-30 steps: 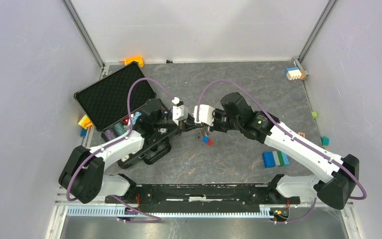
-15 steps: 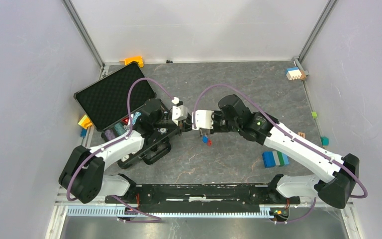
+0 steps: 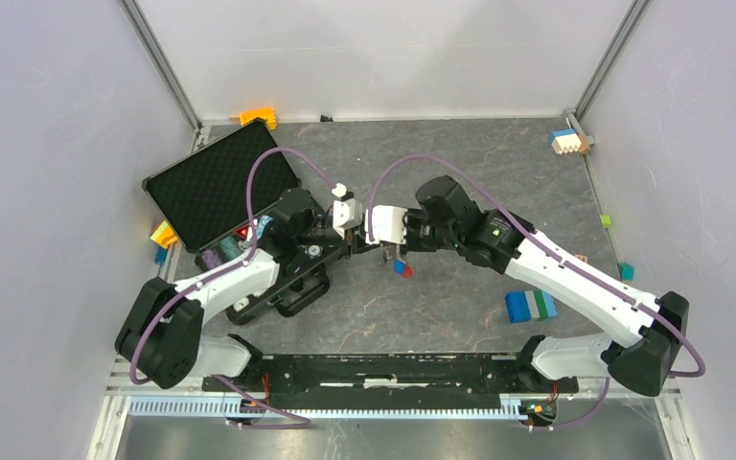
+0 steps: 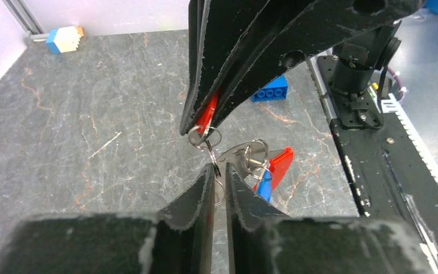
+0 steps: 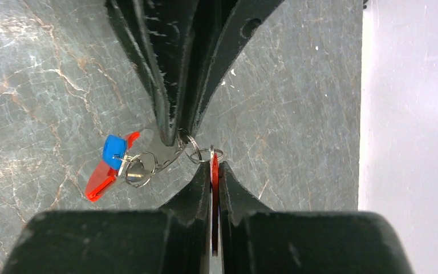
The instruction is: Put the keys on the keyring
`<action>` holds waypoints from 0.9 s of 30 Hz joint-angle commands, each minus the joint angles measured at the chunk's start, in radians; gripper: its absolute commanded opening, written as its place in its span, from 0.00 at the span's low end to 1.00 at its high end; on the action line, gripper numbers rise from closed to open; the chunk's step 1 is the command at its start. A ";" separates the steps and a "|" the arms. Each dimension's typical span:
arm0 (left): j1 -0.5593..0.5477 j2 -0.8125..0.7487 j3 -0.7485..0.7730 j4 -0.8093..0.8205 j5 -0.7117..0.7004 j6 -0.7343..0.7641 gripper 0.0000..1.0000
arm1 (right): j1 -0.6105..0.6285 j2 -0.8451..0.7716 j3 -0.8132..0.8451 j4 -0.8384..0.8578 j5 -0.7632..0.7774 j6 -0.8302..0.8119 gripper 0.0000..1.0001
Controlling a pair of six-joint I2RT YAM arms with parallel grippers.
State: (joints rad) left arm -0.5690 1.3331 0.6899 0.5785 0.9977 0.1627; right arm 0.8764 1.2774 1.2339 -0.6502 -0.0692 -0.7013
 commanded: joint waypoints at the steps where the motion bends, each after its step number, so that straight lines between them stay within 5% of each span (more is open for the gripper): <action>1: -0.003 0.011 0.034 0.027 0.007 -0.046 0.26 | 0.001 -0.014 0.059 0.070 0.081 0.020 0.00; 10: 0.029 -0.056 0.044 -0.083 -0.056 0.019 0.81 | 0.002 -0.032 0.107 0.041 0.315 -0.137 0.00; 18: 0.081 -0.149 0.073 -0.329 -0.284 0.112 0.91 | 0.001 0.005 0.042 0.101 0.552 -0.331 0.00; 27: 0.128 -0.270 0.040 -0.476 -0.586 0.098 0.97 | -0.018 0.146 0.108 0.176 0.562 -0.371 0.00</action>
State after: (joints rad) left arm -0.4629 1.1114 0.7269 0.1867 0.5838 0.2417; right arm 0.8742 1.3540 1.2778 -0.5552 0.4694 -1.0386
